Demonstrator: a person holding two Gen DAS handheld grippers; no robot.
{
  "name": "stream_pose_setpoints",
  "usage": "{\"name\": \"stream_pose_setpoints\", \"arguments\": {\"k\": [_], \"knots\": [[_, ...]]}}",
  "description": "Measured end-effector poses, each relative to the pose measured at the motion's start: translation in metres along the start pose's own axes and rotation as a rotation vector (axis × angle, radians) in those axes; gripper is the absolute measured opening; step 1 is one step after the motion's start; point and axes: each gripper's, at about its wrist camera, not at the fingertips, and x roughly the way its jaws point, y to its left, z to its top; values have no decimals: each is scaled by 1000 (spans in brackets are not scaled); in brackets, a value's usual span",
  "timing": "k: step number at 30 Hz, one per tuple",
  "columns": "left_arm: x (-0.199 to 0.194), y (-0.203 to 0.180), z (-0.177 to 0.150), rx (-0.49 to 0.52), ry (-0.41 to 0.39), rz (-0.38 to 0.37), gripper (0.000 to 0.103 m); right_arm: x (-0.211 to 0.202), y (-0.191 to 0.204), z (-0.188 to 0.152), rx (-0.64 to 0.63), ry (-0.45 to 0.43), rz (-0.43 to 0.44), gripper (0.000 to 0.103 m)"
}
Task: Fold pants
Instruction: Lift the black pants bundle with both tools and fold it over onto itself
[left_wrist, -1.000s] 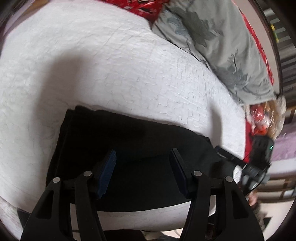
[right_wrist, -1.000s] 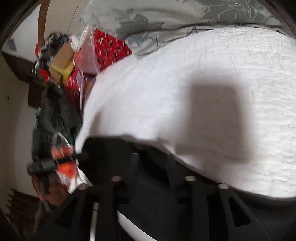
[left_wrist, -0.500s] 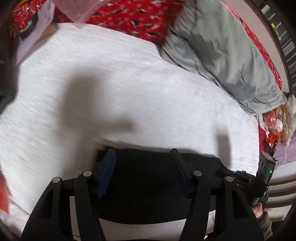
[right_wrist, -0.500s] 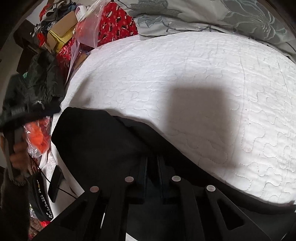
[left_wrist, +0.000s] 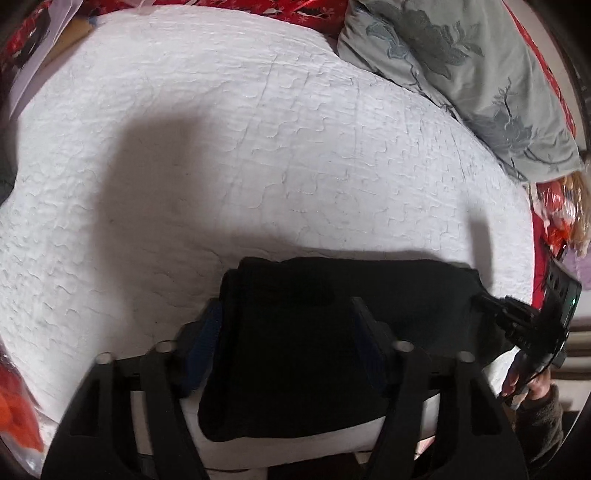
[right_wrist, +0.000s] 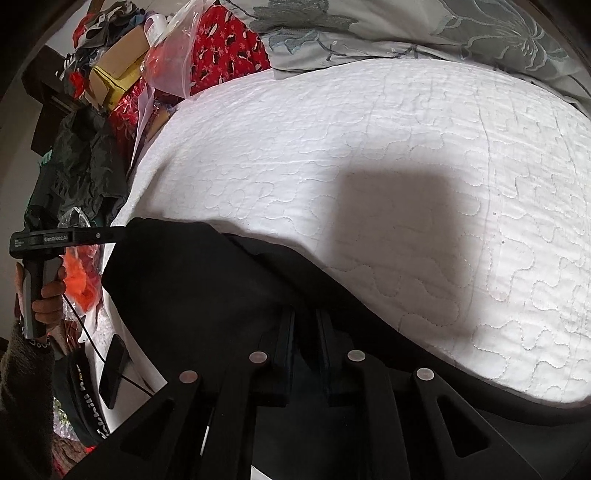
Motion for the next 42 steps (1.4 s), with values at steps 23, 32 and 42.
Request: {"name": "stream_pose_setpoints", "arguments": {"k": [23,32,42], "knots": [[-44,-68,-64,-189,-152,-45,58,-123,-82,-43,241,-213,-25,41],[55,-268,-134,-88,99,-339,61,-173,-177,-137,483,-259,-44,49],[108,-314,-169,-237,214,-431,61,-152,-217,-163,613,-266,149,49]]}}
